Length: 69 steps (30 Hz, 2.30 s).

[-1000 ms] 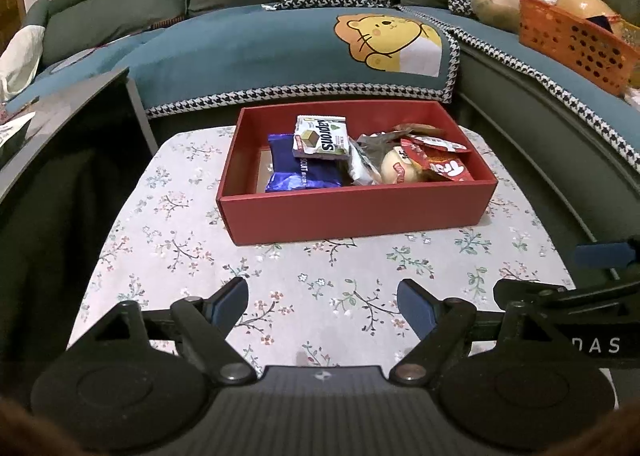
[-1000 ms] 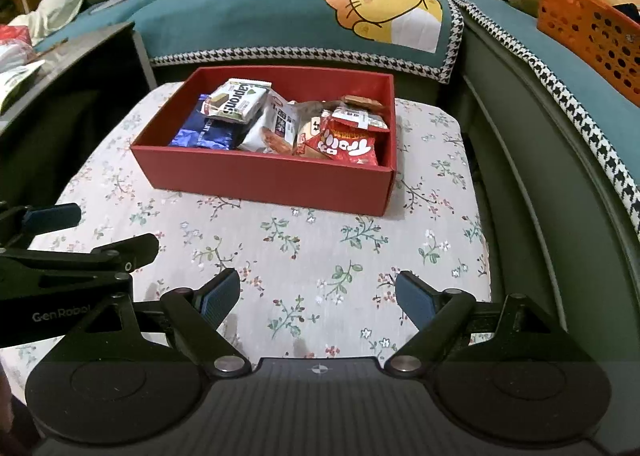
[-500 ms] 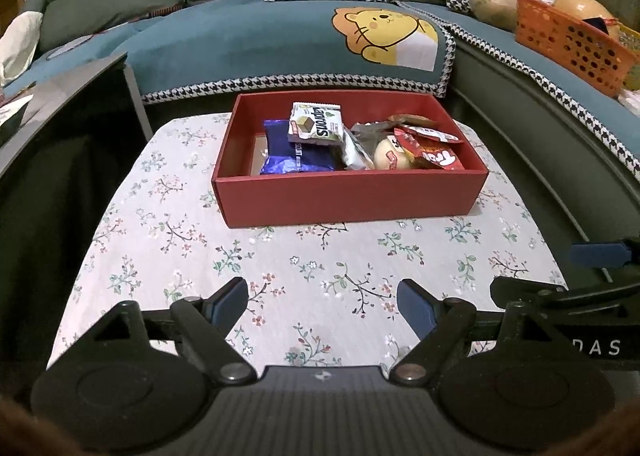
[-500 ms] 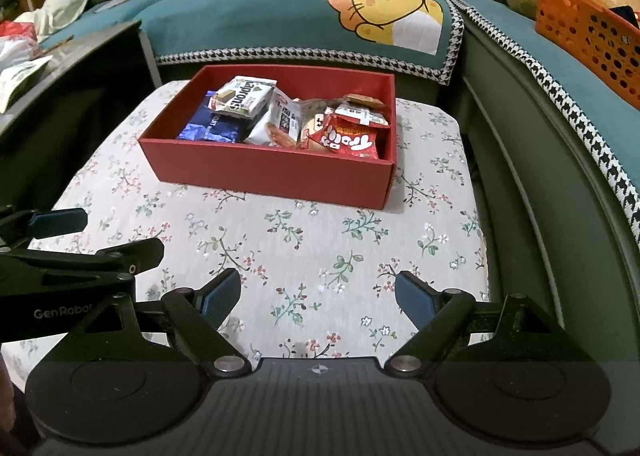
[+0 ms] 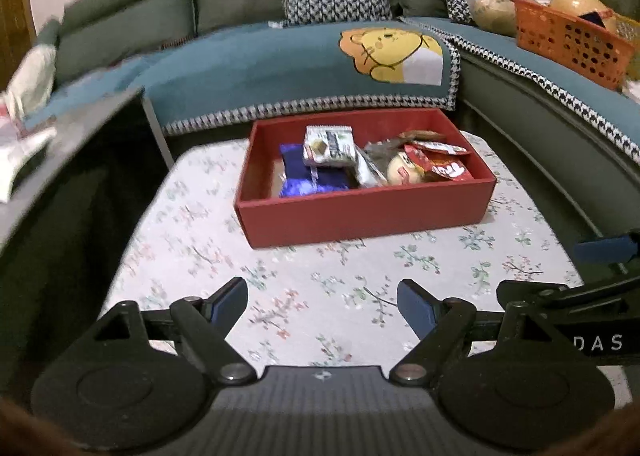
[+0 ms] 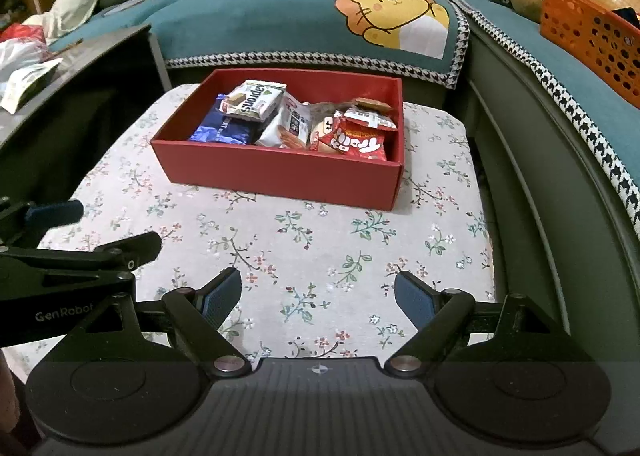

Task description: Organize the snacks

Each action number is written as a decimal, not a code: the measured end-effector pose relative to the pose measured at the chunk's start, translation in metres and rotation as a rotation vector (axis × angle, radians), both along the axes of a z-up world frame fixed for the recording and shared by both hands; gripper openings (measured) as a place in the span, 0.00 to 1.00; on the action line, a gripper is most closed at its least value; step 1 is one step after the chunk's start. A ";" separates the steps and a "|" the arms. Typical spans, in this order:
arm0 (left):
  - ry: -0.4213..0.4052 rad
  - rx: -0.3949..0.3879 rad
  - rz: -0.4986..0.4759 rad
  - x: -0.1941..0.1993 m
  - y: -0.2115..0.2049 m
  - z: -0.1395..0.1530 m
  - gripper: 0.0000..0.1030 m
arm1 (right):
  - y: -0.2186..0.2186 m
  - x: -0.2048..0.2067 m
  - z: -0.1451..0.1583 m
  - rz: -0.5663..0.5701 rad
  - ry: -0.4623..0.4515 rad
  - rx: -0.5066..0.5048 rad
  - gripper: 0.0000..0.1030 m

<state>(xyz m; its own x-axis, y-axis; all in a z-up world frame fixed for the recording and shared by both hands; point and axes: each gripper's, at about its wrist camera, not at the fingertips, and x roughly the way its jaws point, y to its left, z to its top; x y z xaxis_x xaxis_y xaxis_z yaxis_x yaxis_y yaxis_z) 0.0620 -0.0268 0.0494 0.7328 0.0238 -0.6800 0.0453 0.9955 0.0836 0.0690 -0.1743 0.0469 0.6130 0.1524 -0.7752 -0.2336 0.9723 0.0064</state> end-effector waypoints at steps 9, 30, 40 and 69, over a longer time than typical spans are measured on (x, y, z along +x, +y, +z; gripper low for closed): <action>0.002 -0.002 0.017 0.000 0.001 -0.001 1.00 | 0.001 -0.001 0.000 0.007 -0.002 -0.006 0.84; 0.032 -0.119 0.009 0.003 0.008 -0.007 1.00 | -0.001 -0.001 0.002 0.008 -0.003 0.014 0.80; 0.017 -0.135 0.022 0.002 0.007 -0.008 1.00 | -0.001 -0.002 0.004 0.011 -0.008 0.020 0.77; -0.011 -0.135 0.032 -0.001 0.010 -0.004 1.00 | -0.001 -0.002 0.004 0.029 -0.003 0.038 0.81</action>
<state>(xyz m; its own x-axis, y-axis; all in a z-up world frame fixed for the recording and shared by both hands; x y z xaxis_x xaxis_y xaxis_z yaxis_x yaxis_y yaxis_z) 0.0605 -0.0165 0.0455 0.7407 -0.0442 -0.6703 0.0135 0.9986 -0.0510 0.0673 -0.1756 0.0506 0.6106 0.1997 -0.7663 -0.2617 0.9642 0.0428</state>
